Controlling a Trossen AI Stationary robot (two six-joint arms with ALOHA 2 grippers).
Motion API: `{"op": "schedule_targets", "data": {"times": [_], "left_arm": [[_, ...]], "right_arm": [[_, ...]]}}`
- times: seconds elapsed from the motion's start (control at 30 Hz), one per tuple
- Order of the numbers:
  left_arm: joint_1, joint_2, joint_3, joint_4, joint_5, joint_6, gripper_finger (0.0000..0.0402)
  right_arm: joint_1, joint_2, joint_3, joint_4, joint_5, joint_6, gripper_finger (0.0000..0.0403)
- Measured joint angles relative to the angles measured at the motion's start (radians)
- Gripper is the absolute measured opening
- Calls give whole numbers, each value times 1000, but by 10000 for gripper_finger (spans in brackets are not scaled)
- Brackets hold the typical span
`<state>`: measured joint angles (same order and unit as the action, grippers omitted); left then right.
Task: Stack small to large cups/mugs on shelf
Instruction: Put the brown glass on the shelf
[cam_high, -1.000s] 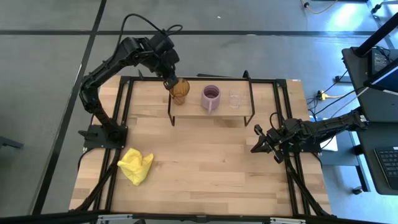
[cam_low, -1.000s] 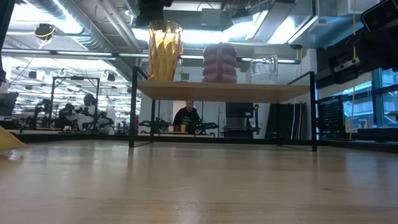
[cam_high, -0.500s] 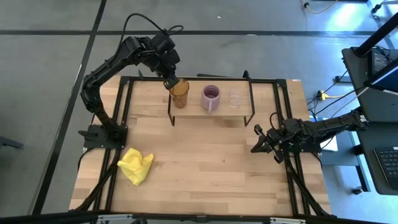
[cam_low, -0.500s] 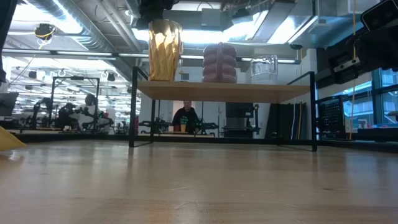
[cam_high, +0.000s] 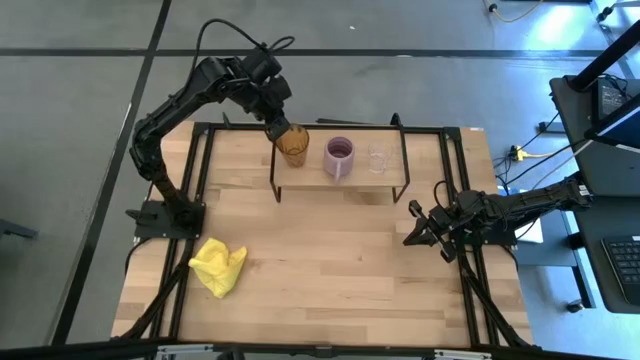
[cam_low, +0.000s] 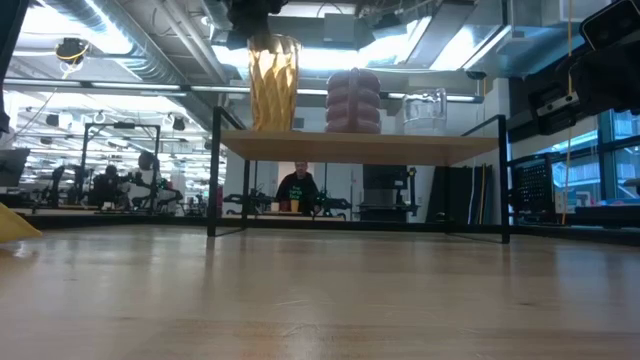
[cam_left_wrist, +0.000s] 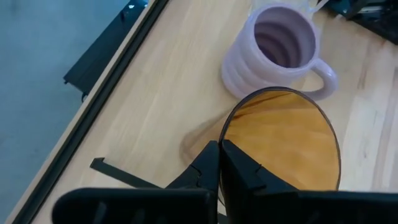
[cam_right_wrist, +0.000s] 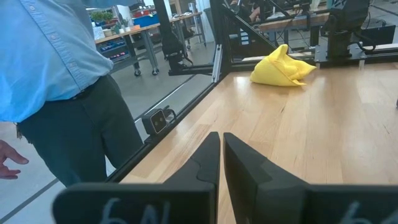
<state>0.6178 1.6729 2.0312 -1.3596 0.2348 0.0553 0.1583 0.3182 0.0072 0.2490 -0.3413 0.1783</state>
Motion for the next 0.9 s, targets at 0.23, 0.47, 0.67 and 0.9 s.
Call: {"op": "schedule_targets", "data": {"times": [0.23,0.47,0.67,0.9], "left_arm": [[-3,22,0,-6,20,2,9],[-5,20,0,13,19,7,18],[-5,17,0,10,19,2,31],[-5,9,0,6,18,0,43]], "right_arm": [[0,0,0,0,0,-1,23],[0,0,0,0,0,0,23],[0,0,0,0,0,-1,23],[0,0,0,0,0,0,23]]}}
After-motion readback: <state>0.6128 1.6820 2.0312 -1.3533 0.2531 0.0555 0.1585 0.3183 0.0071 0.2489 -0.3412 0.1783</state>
